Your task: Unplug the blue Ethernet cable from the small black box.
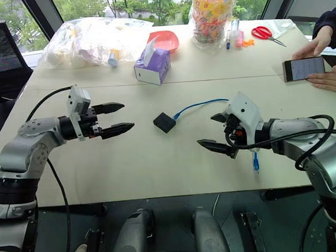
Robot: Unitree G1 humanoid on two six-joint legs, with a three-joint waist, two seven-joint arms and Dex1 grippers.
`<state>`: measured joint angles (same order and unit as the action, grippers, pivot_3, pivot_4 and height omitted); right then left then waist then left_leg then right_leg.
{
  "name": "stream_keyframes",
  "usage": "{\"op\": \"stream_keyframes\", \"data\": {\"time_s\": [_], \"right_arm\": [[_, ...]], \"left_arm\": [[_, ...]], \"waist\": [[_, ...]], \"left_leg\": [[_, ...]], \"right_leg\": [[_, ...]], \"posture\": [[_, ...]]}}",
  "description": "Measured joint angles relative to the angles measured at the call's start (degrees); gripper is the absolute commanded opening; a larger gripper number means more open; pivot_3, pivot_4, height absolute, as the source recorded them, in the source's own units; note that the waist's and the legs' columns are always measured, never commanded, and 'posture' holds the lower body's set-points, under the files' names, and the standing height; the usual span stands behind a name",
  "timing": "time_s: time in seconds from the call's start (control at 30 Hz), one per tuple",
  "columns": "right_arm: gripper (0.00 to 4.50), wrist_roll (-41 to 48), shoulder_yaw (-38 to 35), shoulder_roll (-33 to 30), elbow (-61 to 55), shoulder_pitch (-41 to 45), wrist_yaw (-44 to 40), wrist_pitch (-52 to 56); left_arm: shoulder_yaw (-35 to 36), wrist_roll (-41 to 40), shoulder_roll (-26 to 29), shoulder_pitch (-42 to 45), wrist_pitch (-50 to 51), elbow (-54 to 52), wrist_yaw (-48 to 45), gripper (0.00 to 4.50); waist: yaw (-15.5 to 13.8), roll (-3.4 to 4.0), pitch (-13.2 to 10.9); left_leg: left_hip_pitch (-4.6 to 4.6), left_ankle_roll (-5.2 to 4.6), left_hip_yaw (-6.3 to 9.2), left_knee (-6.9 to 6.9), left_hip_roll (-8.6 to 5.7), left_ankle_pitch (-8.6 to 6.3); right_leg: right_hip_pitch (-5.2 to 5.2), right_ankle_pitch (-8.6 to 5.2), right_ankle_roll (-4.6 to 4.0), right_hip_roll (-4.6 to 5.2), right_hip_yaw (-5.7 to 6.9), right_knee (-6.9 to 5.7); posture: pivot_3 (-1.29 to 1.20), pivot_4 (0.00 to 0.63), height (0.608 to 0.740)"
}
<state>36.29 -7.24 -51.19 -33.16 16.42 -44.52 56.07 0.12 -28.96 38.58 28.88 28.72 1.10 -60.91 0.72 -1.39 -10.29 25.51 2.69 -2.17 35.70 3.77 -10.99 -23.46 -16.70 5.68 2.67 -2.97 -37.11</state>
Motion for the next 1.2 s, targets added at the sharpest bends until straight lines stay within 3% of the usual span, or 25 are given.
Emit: {"op": "stream_keyframes", "data": {"time_s": [0.4,0.73,0.97,1.2], "right_arm": [[4.50,-0.16,3.05,-3.12,3.05,6.87,-1.95,1.32],[4.50,-4.34,13.48,-3.39,10.48,16.75,-5.87,-1.14],[4.50,-18.75,29.67,-1.00,27.27,31.42,-18.63,-17.34],[4.50,-33.75,41.81,12.64,55.13,45.23,-29.65,-36.51]], "left_arm": [[-0.59,0.70,2.03,1.33,2.46,0.52,-3.88,4.49],[-0.66,1.25,6.28,0.10,4.09,-1.18,-6.53,4.49],[-1.16,1.97,6.00,0.62,4.09,-1.81,-6.05,4.49],[-1.22,3.08,4.78,-3.60,1.77,-4.98,-3.91,4.49]], "waist": [[0.16,0.00,0.00],[0.23,0.01,-0.01],[0.28,0.06,-0.04],[0.52,0.08,-0.06]], "left_leg": [[-0.01,-0.01,0.00,0.01,0.02,0.00],[-0.01,-0.01,-0.05,0.01,0.03,0.01],[0.01,-0.01,-0.13,0.13,0.03,0.01],[0.05,-0.02,-0.22,0.18,0.06,0.01]], "right_leg": [[-0.03,0.01,0.02,-0.03,0.00,-0.05],[-0.09,0.01,0.02,-0.03,-0.01,-0.10],[-0.13,0.01,0.03,-0.04,-0.03,-0.17],[-0.29,0.14,0.27,-0.08,-0.07,-0.51]], "posture": [[0.00,0.150,0.735],[0.00,0.150,0.735],[0.00,0.150,0.735],[0.00,0.150,0.735]]}}
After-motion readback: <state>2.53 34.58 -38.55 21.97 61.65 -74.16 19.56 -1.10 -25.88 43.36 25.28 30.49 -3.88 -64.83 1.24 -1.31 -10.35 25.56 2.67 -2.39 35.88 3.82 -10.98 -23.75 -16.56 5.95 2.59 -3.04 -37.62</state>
